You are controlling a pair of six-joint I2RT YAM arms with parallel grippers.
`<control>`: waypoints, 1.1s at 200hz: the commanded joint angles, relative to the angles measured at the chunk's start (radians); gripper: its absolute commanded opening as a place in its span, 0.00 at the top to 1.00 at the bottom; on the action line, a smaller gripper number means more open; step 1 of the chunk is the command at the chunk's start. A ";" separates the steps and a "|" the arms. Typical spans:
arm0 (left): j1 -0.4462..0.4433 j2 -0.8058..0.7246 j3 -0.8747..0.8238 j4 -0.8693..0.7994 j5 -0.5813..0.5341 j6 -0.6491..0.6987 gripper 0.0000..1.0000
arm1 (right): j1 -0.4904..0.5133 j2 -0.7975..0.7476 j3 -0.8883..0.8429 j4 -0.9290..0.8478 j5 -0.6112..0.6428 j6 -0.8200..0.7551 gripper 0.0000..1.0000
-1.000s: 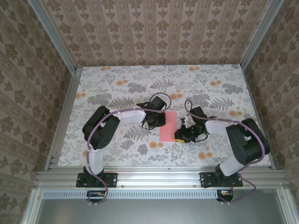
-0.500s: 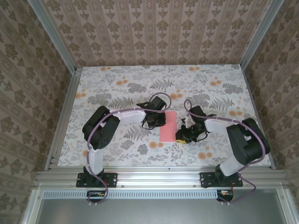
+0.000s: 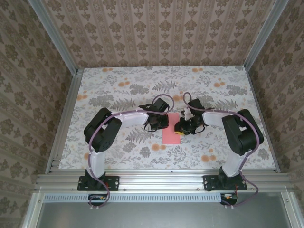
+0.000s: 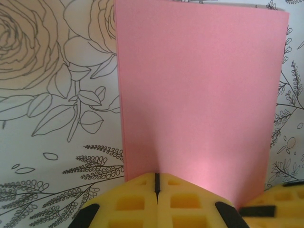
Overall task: Fold a paper plane with a square sheet of paper (pick it up from the middle)
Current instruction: Fold the square sheet of paper in half at the center of the table.
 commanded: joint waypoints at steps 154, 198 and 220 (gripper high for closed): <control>-0.008 0.029 -0.013 -0.102 -0.016 0.023 1.00 | -0.094 0.190 0.200 -0.002 -0.016 -0.008 0.80; -0.008 0.028 -0.018 -0.107 -0.017 0.027 1.00 | -0.097 0.141 0.280 -0.067 -0.030 -0.034 0.81; -0.008 0.029 -0.017 -0.106 -0.019 0.027 1.00 | -0.102 0.157 0.330 -0.083 -0.036 -0.039 0.80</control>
